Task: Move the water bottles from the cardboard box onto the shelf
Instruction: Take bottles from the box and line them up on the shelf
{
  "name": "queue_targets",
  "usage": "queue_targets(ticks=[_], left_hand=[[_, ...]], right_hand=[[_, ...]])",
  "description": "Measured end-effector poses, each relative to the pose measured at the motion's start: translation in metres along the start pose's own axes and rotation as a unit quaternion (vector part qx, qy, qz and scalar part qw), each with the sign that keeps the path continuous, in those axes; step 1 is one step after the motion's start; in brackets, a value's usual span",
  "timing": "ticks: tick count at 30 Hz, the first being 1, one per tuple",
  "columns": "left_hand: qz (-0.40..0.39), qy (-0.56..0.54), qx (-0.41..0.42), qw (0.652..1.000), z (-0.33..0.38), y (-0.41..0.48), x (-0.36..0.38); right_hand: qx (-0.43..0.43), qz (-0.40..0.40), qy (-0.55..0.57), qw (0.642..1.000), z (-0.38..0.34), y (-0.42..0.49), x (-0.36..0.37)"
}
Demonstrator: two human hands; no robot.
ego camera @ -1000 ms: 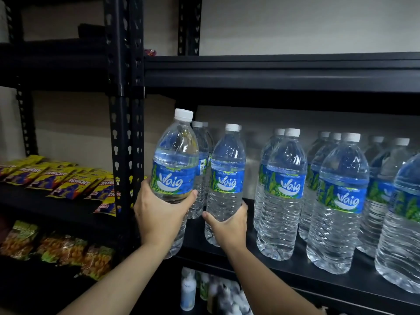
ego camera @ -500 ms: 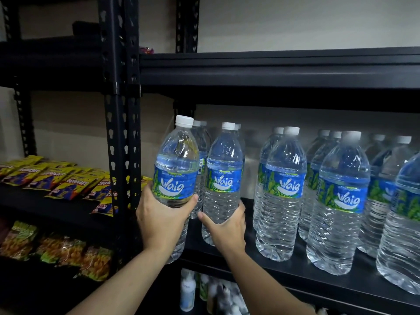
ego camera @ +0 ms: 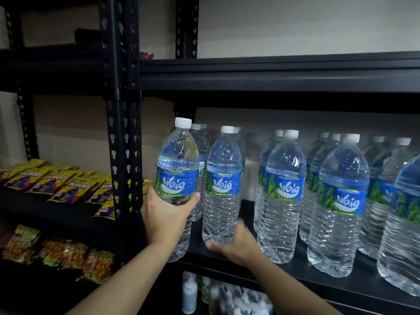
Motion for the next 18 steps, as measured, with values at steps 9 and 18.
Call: queue_targets(ticks=[9, 18], left_hand=[[-0.038, 0.001, -0.010, 0.999, -0.004, 0.036, 0.038], [-0.089, 0.015, -0.045, 0.995, -0.040, 0.042, 0.064]], right_hand=[[-0.020, -0.018, -0.134, 0.991, 0.011, -0.009, 0.005], [-0.017, -0.005, -0.118, 0.993, 0.010, -0.007, 0.003]])
Point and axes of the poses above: each hand's wrist, its own y-axis towards the middle knuckle, its own x-axis out of the palm, z = x × y, the point moved 7 cm from there along y, towards the middle knuckle, and after that the axes turned 4 degrees about z, right-handed, at the moved point
